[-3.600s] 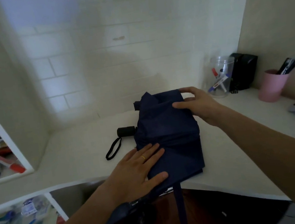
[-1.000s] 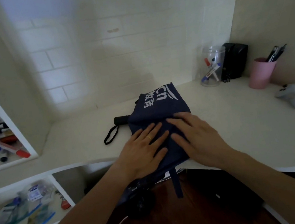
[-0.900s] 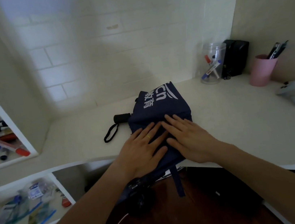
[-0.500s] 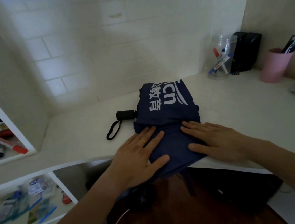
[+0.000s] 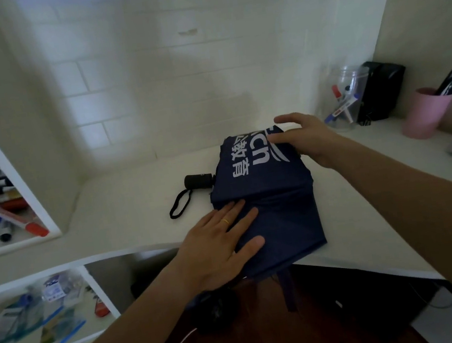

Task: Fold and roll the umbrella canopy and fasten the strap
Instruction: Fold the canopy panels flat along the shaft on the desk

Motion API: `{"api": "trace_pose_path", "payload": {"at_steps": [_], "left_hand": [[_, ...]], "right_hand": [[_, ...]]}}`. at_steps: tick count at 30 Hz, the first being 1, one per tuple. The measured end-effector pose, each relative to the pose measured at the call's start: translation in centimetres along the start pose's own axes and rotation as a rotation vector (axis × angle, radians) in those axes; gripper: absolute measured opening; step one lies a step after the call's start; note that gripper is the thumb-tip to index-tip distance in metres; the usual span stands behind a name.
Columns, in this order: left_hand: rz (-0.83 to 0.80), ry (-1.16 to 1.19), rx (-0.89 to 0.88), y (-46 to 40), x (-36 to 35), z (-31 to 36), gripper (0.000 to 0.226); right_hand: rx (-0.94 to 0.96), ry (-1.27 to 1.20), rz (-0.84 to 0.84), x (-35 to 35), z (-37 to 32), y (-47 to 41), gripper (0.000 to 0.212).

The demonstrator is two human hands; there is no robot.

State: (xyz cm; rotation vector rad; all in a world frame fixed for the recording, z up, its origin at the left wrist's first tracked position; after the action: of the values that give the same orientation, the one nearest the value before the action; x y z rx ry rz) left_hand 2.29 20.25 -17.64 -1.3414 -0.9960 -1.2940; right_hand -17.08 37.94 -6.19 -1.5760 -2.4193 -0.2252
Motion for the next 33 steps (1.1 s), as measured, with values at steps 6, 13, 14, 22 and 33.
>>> {"api": "trace_pose_path", "payload": {"at_steps": [6,13,14,22,33], "left_hand": [[0.001,0.008,0.006,-0.1,0.1,0.2,0.068],[0.078,-0.049,0.023,0.1,0.5,0.8,0.064],[0.083,-0.040,0.040,0.1,0.5,0.9,0.064],[0.391,0.336,0.065,2.6,0.1,1.9,0.043],[0.430,1.473,0.466,0.3,4.8,3.8,0.038]], "right_hand": [[0.131,-0.224,0.008,1.8,-1.0,3.6,0.034],[0.319,0.023,0.033,1.7,1.1,11.7,0.015],[0.345,0.056,0.030,1.5,1.8,12.6,0.013],[0.457,0.277,-0.041,1.1,6.9,15.4,0.017],[0.430,0.418,0.027,1.2,7.5,15.9,0.019]]}}
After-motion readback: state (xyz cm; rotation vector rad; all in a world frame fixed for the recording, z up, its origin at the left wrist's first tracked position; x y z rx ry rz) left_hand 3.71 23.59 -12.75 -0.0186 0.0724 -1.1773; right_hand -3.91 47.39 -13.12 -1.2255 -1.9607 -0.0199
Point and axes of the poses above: each hand's wrist, its own y-axis away from the middle knuckle, its own x-axis out of the back of the hand, z = x × y, the point moved 1 cm from there along -y, towards the middle knuckle, and after that the axes turned 4 degrees about -z, right-handed, at the moved point
